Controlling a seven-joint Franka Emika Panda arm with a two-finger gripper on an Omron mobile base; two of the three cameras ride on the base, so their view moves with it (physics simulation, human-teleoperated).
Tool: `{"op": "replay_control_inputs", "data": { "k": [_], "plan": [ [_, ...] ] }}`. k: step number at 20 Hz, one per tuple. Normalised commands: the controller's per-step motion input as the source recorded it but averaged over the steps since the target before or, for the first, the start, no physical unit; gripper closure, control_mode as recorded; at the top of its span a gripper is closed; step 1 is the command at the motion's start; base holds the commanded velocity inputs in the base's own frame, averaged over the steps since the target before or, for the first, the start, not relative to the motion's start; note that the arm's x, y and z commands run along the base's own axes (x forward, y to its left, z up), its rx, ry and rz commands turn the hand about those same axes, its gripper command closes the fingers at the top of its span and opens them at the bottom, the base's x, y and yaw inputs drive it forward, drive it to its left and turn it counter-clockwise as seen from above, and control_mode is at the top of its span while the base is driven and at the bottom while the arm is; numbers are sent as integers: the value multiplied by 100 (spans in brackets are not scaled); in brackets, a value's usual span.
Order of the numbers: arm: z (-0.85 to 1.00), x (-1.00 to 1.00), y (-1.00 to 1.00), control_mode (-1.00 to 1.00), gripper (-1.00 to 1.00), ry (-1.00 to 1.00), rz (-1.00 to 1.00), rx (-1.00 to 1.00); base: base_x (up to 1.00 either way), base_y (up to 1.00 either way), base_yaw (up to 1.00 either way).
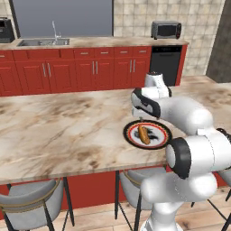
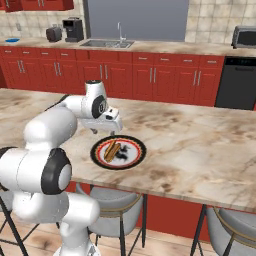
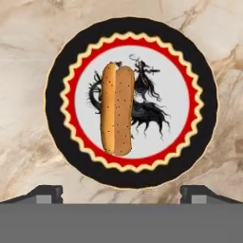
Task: Move the hot dog bun to the plate on the dining table and place the condiment next to that plate. Then navigate to the fridge and take the sausage and place it on the plate as well.
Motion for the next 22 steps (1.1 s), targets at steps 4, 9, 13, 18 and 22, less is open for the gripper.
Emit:
{"op": "replay_control_inputs", "data": {
  "k": [4,9,13,18,22],
  "plan": [
    [100,-100,0,-100,-100,-3,0,0,0,0,0],
    [74,-100,0,-100,-100,0,0,0,0,0,0],
    [38,-92,6,-100,-100,0,2,0,0,0,0],
    [17,-64,0,-100,-100,1,2,0,0,0,0],
    [1,-26,0,100,-100,0,0,0,-44,7,0]
  ]
}}
